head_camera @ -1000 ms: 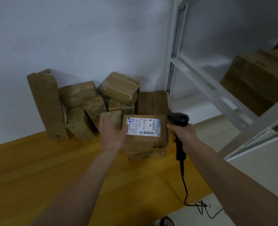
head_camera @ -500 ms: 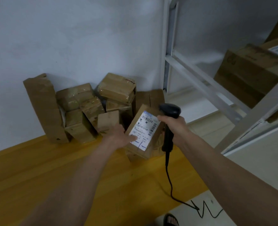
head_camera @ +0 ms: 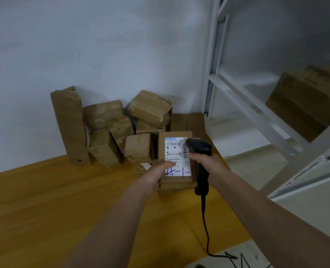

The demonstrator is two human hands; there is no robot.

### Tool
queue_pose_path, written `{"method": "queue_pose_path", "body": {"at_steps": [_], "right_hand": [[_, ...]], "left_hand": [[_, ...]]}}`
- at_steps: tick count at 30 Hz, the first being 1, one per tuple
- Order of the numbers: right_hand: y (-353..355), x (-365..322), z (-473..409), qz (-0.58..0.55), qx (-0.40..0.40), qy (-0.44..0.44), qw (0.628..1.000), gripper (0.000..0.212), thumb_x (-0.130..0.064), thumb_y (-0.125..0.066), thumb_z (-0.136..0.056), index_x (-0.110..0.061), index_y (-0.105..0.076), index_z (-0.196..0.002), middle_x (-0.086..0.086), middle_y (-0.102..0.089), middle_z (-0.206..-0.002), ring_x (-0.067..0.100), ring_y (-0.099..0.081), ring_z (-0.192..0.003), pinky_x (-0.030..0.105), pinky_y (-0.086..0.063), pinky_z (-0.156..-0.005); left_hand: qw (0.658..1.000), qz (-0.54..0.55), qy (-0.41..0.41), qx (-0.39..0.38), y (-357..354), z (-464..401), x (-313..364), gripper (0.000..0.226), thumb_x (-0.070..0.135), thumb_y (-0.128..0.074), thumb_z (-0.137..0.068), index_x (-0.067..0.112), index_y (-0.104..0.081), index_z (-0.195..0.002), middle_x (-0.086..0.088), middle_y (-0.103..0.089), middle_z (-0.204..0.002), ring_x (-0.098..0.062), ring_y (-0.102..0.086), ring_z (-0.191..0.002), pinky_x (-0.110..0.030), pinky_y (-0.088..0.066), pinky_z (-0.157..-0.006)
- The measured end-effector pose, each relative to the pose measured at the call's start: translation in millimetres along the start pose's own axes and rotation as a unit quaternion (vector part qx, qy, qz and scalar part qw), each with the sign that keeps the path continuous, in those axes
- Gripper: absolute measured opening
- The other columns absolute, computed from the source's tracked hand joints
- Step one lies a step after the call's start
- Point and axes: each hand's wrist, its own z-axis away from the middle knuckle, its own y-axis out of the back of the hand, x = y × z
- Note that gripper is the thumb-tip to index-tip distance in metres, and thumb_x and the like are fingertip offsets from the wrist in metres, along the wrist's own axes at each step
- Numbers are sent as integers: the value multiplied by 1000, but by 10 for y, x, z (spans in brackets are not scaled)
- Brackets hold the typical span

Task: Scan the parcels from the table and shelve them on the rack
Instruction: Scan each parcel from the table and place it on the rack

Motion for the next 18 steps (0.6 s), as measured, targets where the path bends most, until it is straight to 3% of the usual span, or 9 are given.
{"method": "queue_pose_path", "body": {"at_steps": [2, 3, 6, 10, 12, 15, 18], "right_hand": [[27, -58, 19, 21, -19, 17, 999, 36, -16, -76, -79, -13, -64, -113, 7, -75, -94, 25, -71, -88, 44, -55, -87], [33, -101, 31, 31, -32, 30, 999, 34, -16, -76, -79, -15, -64, -110, 6, -76, -92, 25, -72, -87, 45, -55, -88], [-6, -260, 117, 57, -73, 75, 993, 25, -16, -76, -80, -20, -65, -102, 4, -76, -89, 24, -73, -86, 47, -54, -90], [-193, -456, 421, 114, -80, 149, 979, 23, -22, -77, -79, -23, -66, -98, -1, -71, -94, 20, -65, -96, 40, -49, -93], [-278, -532, 668, 139, -92, 200, 966, 21, -23, -77, -79, -26, -63, -94, -3, -67, -92, 15, -61, -91, 29, -48, -80], [-355, -541, 1057, 168, -111, 260, 944, 12, -22, -74, -83, -20, -64, -90, -6, -64, -72, 4, -59, -65, 14, -44, -54], [-414, -419, 1397, 157, -117, 287, 938, 7, -20, -72, -84, -18, -65, -82, -1, -62, -63, 4, -56, -50, 14, -46, -48]], "left_hand": [[999, 33, -10, 12, 27, 60, 14, 41, 24, -72, -83, 16, -62, -121, -5, -73, -107, -22, -66, -101, -42, -53, -89], [999, 38, -17, 16, 55, 98, 17, 42, 19, -74, -82, 15, -61, -121, -5, -72, -108, -22, -66, -102, -44, -54, -88], [998, 40, -36, 12, 161, 268, 48, 58, 23, -85, -65, 20, -62, -118, -3, -70, -115, -22, -60, -112, -54, -49, -96], [990, 78, -87, 76, 332, 536, 209, 87, 17, -91, -46, 18, -56, -126, -3, -69, -116, -23, -62, -111, -52, -53, -90], [984, 94, -115, 96, 414, 696, 329, 92, 8, -90, -48, 18, -51, -130, -5, -68, -116, -26, -63, -108, -53, -55, -87], [976, 109, -157, 106, 548, 951, 474, 86, -2, -84, -60, 16, -45, -135, -9, -66, -118, -30, -65, -106, -54, -56, -83], [967, 108, -207, 106, 667, 1203, 508, 89, -3, -84, -59, 14, -44, -137, -10, -66, -120, -31, -65, -108, -51, -57, -83]]}}
